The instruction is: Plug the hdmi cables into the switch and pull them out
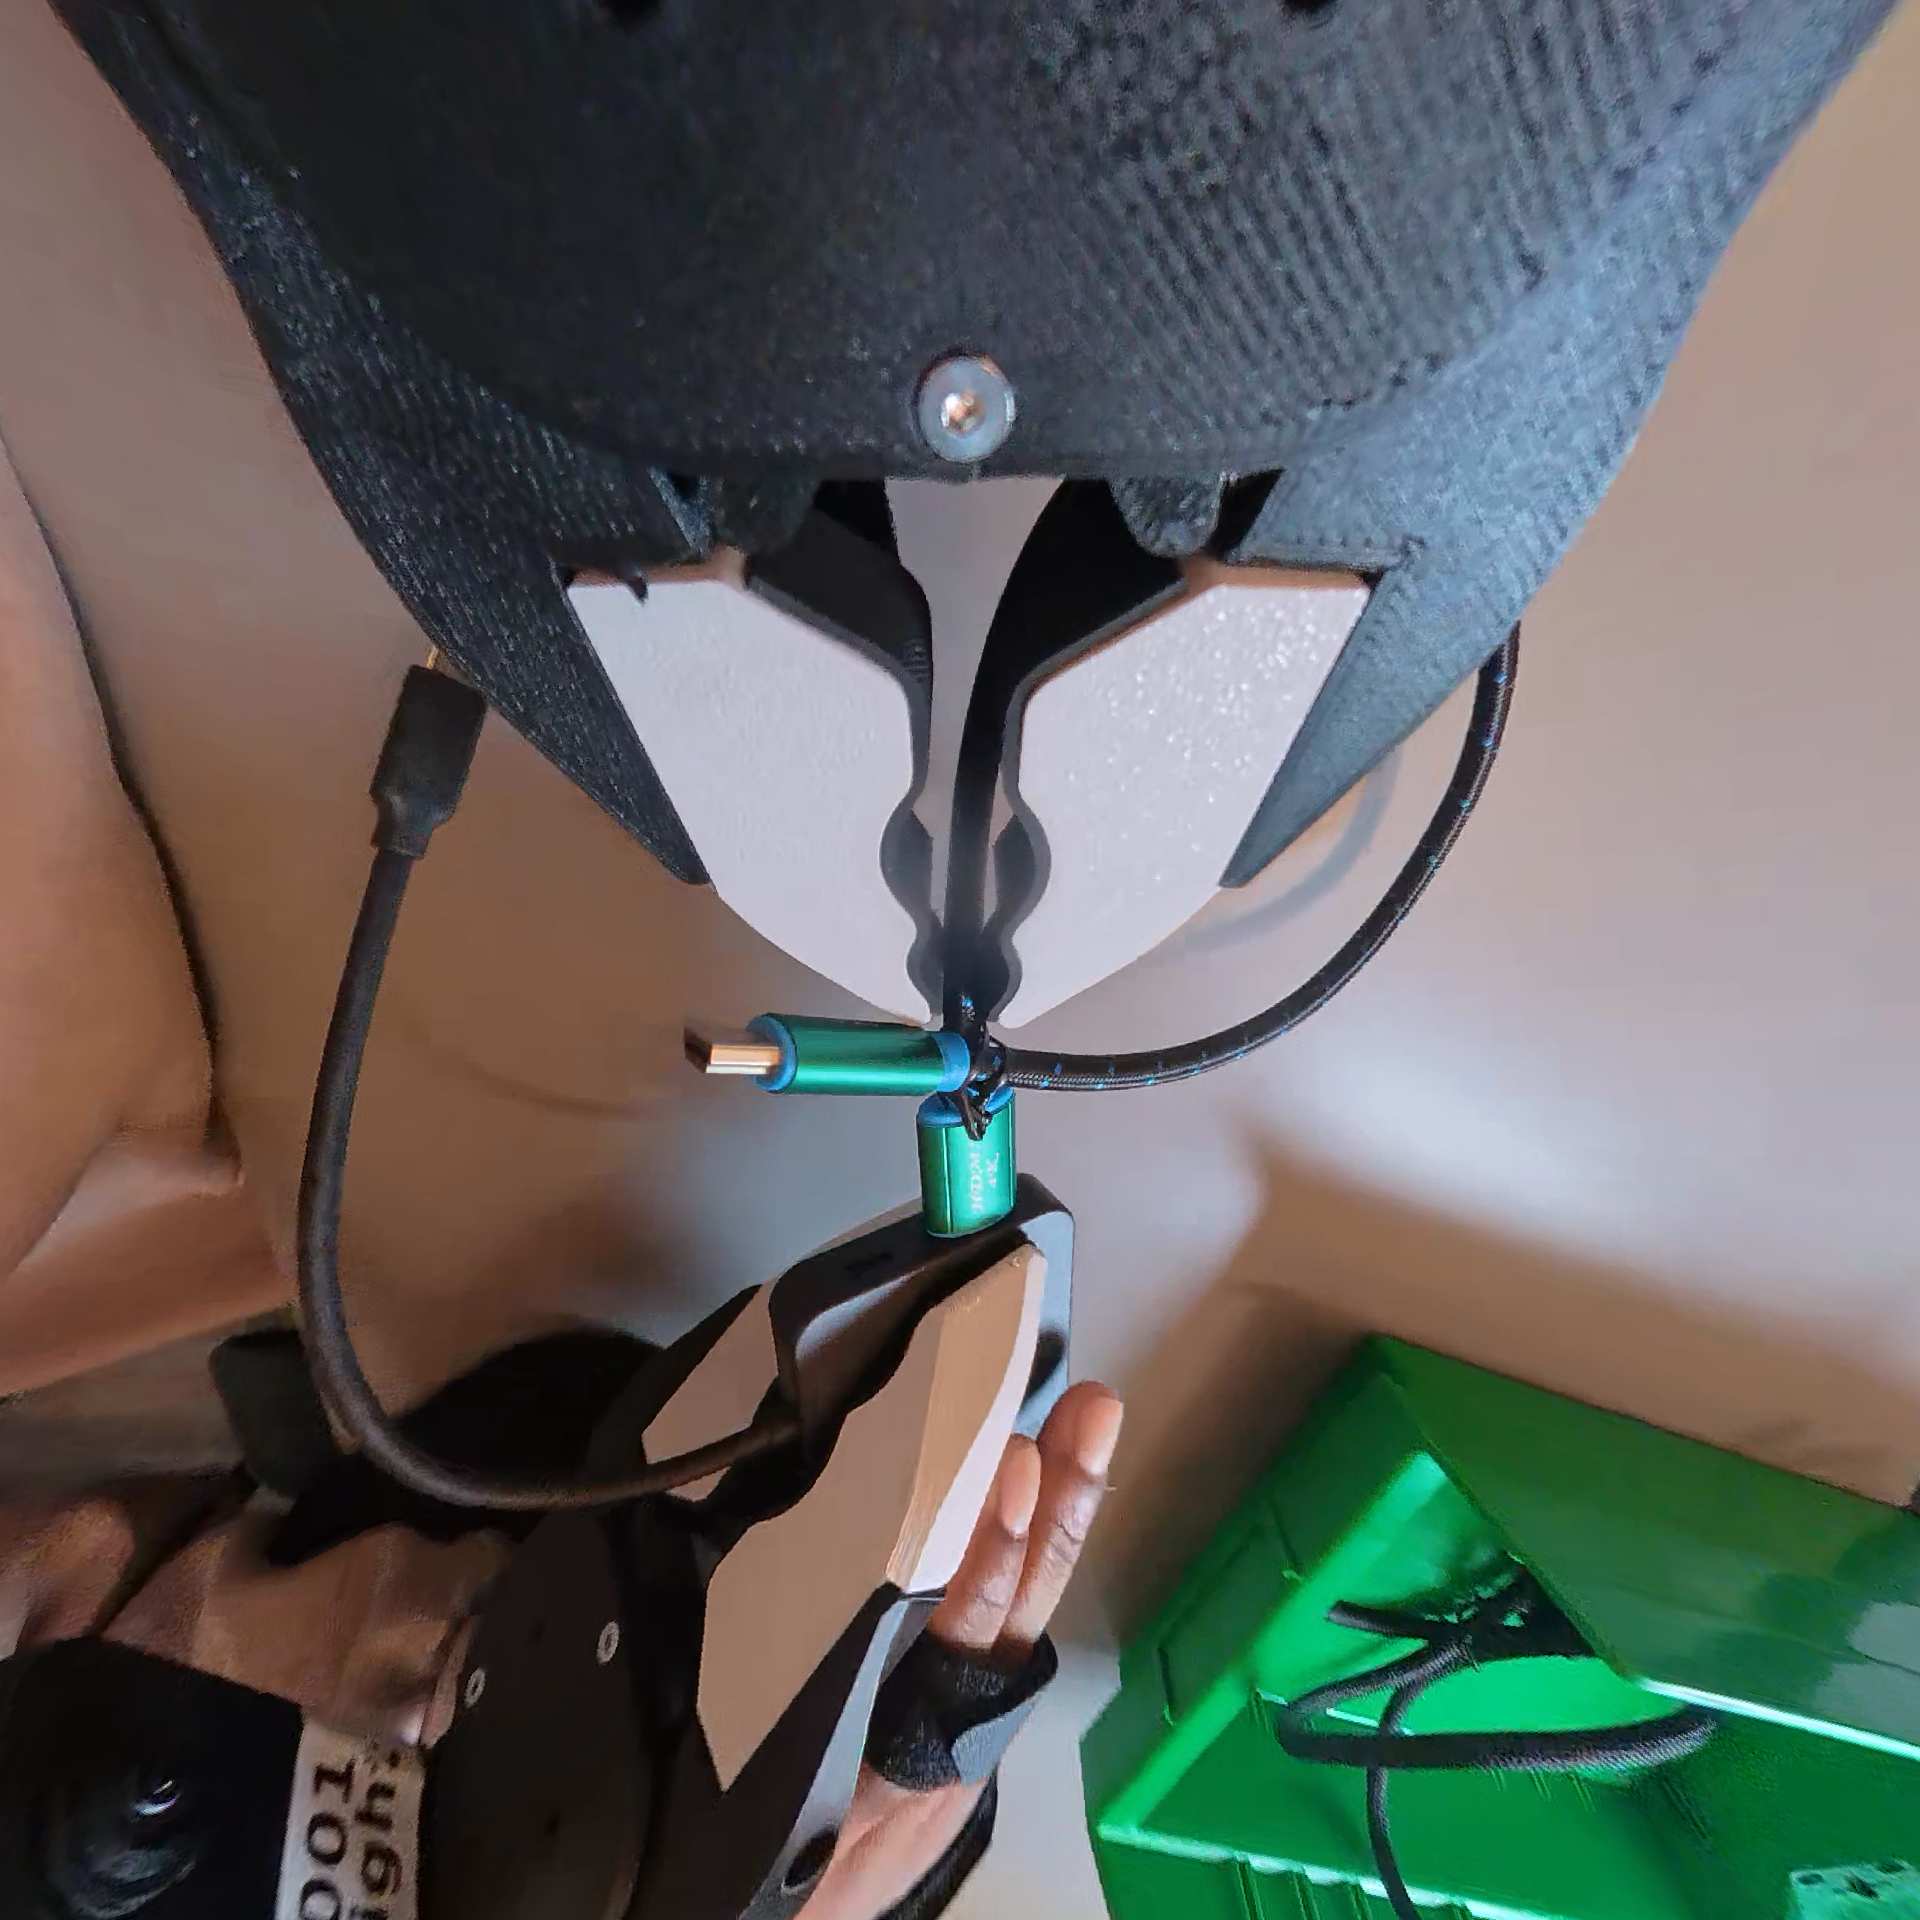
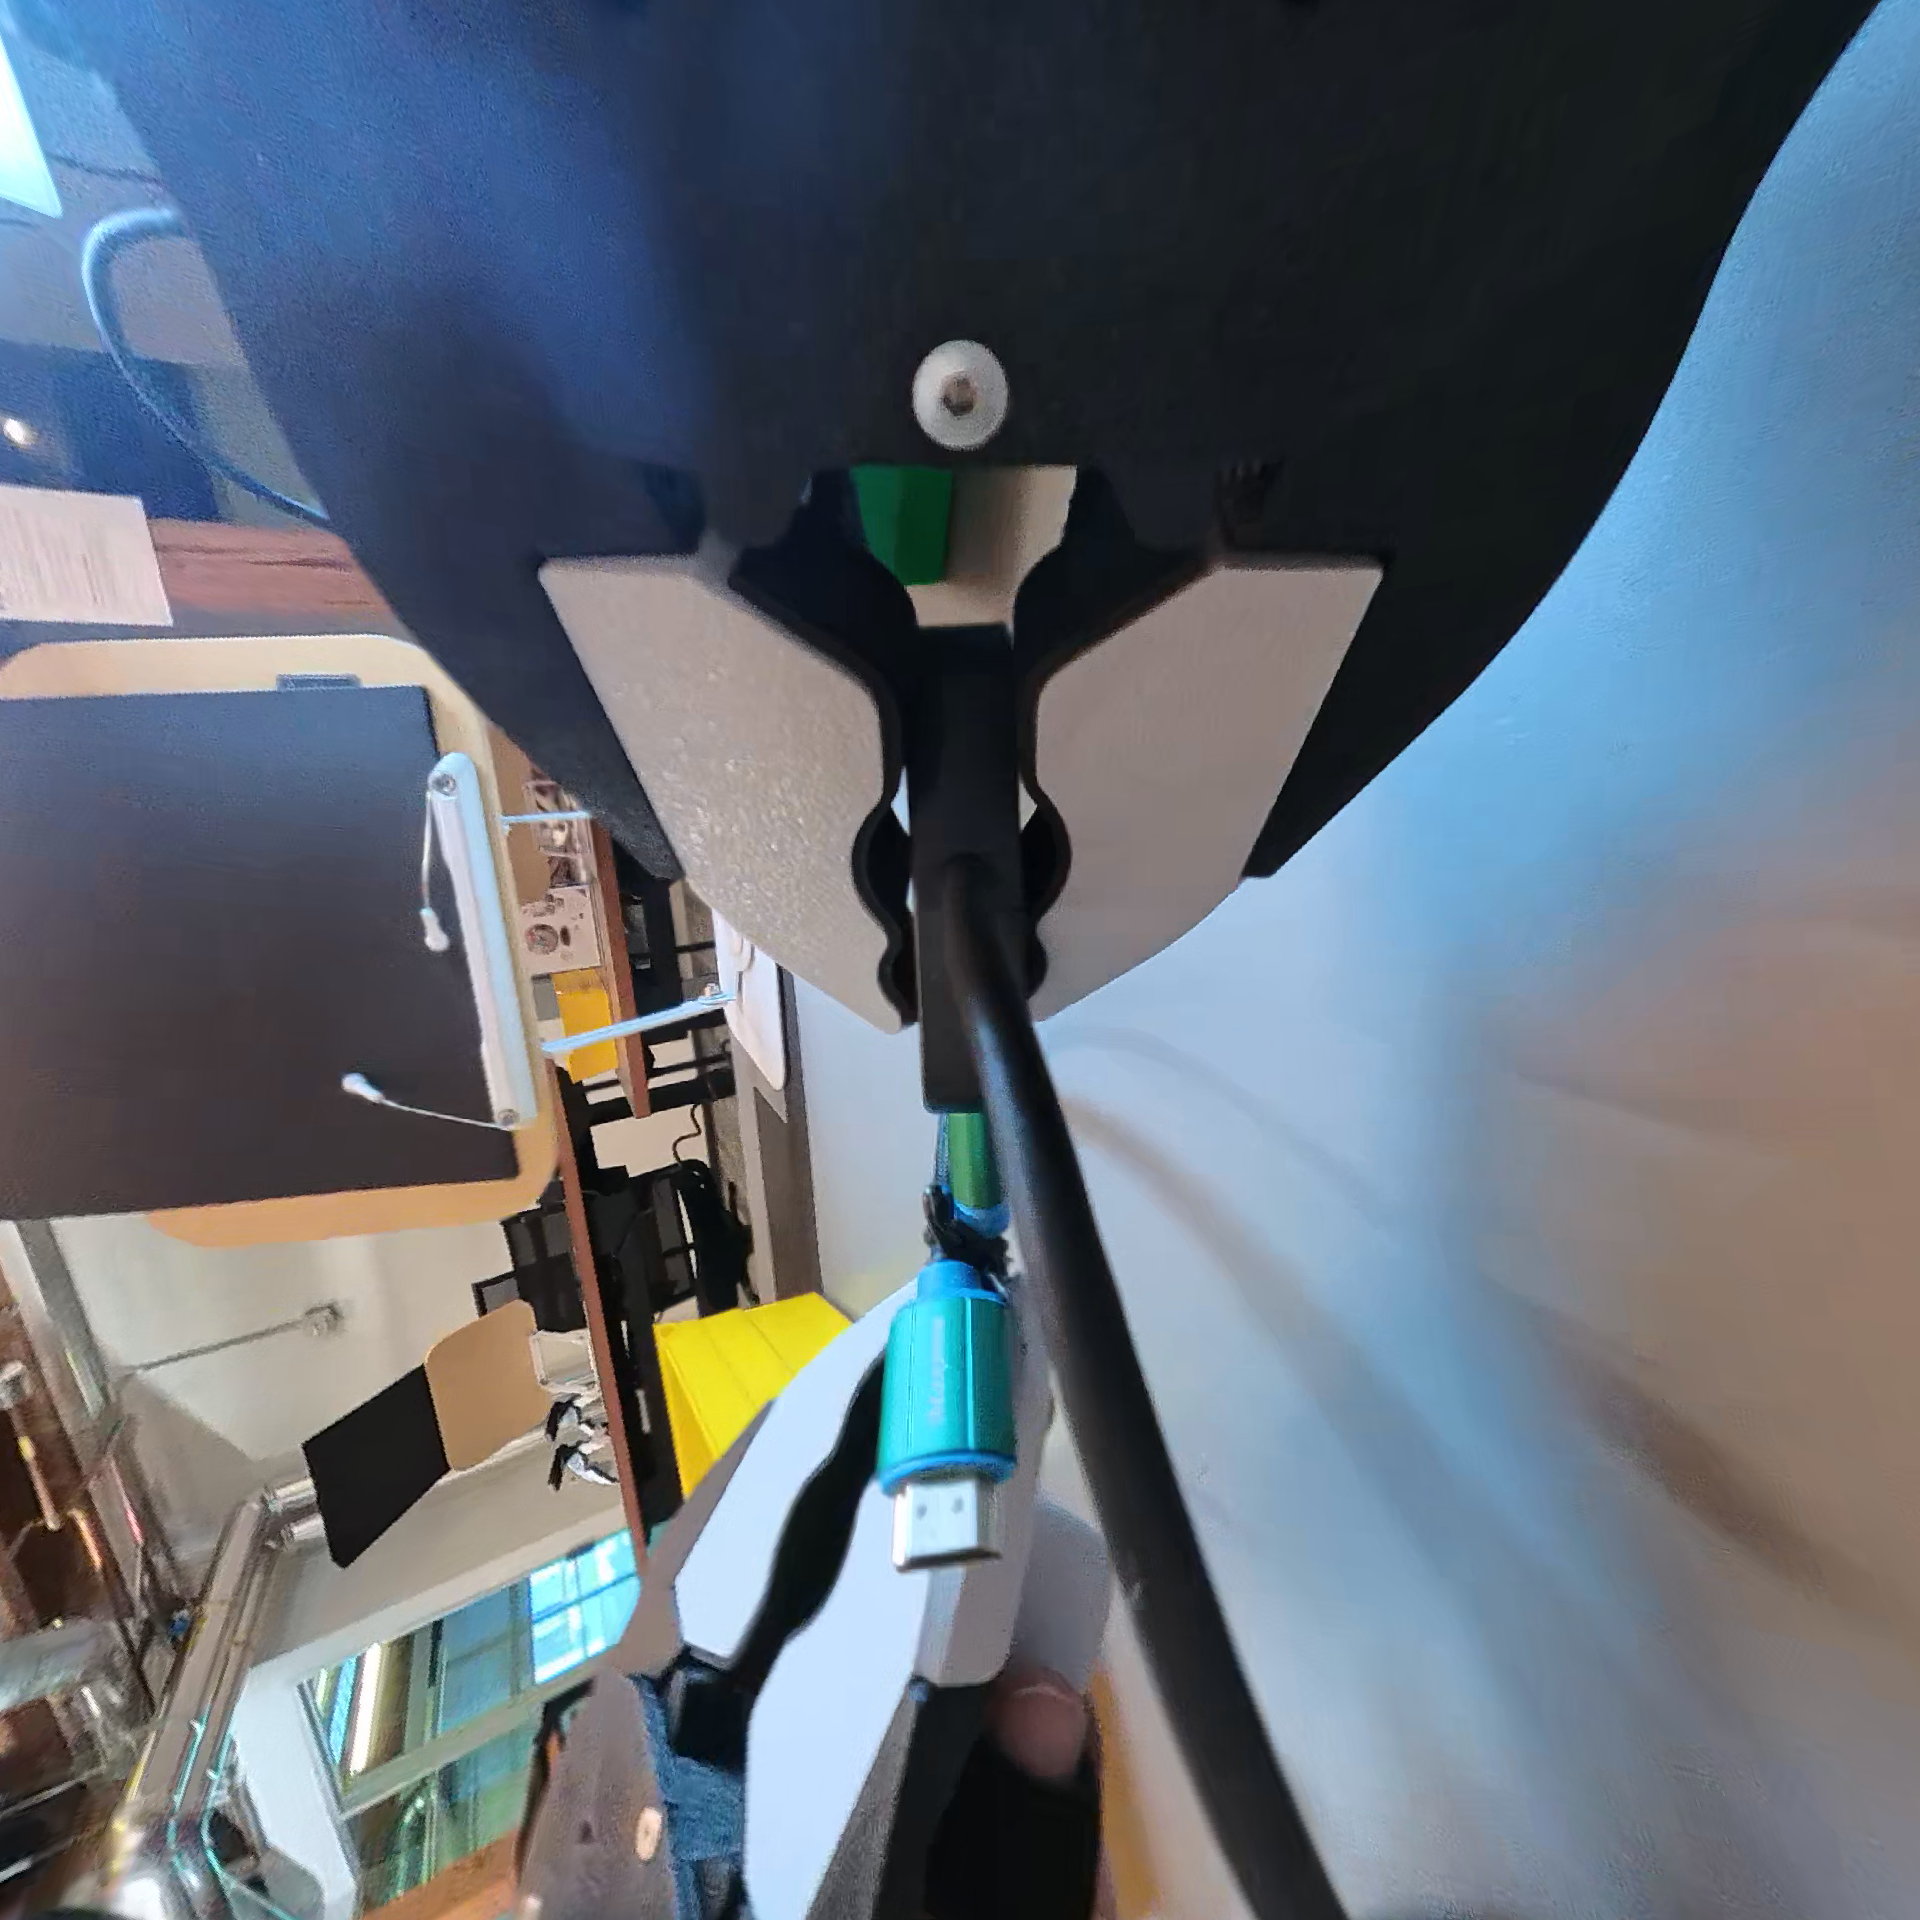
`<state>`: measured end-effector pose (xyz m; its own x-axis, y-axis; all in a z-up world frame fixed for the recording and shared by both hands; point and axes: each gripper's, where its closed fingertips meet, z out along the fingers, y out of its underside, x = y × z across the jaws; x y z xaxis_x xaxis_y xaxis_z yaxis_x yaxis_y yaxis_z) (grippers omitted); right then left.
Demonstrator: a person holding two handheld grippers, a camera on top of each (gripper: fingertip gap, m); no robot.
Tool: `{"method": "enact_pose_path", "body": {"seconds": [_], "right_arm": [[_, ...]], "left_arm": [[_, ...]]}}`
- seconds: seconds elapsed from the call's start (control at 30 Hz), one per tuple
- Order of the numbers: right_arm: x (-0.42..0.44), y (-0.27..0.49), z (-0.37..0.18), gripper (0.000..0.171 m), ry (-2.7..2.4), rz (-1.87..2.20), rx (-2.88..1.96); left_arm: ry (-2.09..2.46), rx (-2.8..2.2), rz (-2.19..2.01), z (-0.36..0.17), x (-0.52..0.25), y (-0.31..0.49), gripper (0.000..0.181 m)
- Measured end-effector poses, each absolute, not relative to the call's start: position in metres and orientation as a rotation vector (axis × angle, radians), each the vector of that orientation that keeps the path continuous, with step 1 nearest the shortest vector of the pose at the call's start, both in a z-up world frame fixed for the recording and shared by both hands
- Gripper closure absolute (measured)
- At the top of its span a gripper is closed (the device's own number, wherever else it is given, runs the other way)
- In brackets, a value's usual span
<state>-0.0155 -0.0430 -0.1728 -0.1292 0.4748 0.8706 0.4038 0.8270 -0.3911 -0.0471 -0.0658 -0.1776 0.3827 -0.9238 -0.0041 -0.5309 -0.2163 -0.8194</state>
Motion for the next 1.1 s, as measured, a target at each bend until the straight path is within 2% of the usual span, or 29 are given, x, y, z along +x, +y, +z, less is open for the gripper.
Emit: {"method": "enact_pose_path", "body": {"seconds": [0.1, 0.3, 0.43, 0.5, 0.6, 0.67, 0.73, 0.87, 1.1], "right_arm": [[-0.011, -0.044, -0.161, 0.151, -1.699, 0.062, -0.665], [-0.011, -0.050, -0.152, 0.157, -1.673, 0.046, -0.678], [0.005, -0.035, -0.114, 0.156, -1.551, 0.107, -0.749], [0.023, -0.017, -0.089, 0.157, -1.471, 0.084, -0.793], [0.058, 0.020, -0.055, 0.157, -1.349, 0.017, -0.870], [0.082, 0.050, -0.042, 0.157, -1.312, -0.086, -0.958], [0.105, 0.086, -0.035, 0.157, -1.288, -0.275, -1.018], [0.130, 0.149, -0.052, 0.157, -1.330, -0.569, -1.112], [0.130, 0.201, -0.134, 0.156, -1.577, -1.012, -1.130]], "left_arm": [[1.214, -1.891, -0.639, -0.174, -0.056, -0.063, 0.174], [1.140, -1.854, -0.670, -0.162, -0.063, -0.062, 0.173], [0.924, -1.657, -0.618, -0.109, -0.086, -0.051, 0.139], [0.775, -1.518, -0.573, -0.075, -0.111, -0.048, 0.134], [0.565, -1.388, -0.520, -0.049, -0.156, -0.044, 0.139], [0.502, -1.371, -0.543, -0.051, -0.174, -0.045, 0.148], [0.490, -1.411, -0.550, -0.064, -0.182, -0.046, 0.148], [0.544, -1.462, -0.466, -0.084, -0.185, -0.050, 0.147], [0.589, -1.499, -0.406, -0.096, -0.182, -0.052, 0.147]]}}
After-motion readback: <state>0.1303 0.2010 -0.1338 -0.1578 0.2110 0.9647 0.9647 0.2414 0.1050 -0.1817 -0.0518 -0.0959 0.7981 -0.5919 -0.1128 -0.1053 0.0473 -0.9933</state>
